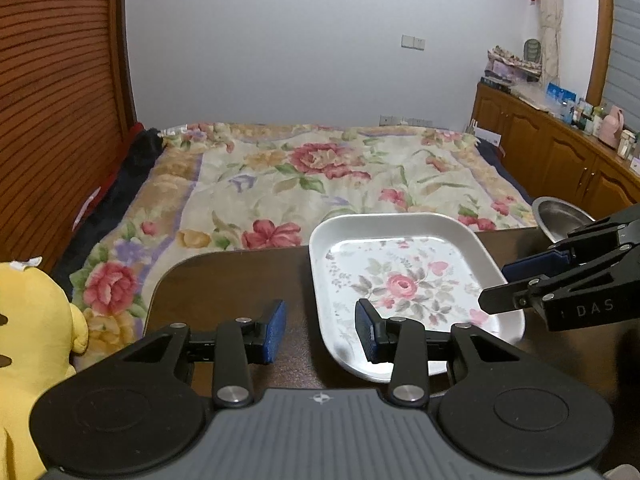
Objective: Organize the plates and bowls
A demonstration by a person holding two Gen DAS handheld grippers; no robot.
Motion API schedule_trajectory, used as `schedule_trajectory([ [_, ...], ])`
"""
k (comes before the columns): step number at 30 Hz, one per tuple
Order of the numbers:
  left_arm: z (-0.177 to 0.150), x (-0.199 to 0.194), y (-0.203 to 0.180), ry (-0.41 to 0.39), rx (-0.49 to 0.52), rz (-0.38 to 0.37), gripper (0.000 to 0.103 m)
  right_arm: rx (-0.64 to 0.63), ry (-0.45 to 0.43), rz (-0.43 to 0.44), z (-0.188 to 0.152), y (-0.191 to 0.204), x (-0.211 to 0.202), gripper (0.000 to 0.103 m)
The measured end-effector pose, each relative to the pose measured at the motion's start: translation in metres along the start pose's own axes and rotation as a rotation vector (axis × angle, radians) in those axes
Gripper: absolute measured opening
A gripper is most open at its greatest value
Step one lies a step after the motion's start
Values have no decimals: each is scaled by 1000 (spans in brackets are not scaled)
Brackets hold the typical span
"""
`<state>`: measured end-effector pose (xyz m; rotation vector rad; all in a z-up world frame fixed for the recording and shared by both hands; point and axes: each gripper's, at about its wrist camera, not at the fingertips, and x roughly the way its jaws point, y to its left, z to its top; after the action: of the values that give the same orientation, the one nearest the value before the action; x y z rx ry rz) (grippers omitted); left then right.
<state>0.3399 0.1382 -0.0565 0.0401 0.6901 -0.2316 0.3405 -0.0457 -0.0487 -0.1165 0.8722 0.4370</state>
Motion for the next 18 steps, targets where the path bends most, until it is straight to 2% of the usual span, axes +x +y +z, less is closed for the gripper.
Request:
schedule_trajectory([
  [4,0,7,4,14,-16,4,38,5,18,-7,2,0,7,38],
  [8,1,10,6,19,-21,-4,37,26,26,-11,3,-4,11,33],
  [18,-1,20,5,51,-28,-12,27,40,35,-3,4,-8,16,25],
])
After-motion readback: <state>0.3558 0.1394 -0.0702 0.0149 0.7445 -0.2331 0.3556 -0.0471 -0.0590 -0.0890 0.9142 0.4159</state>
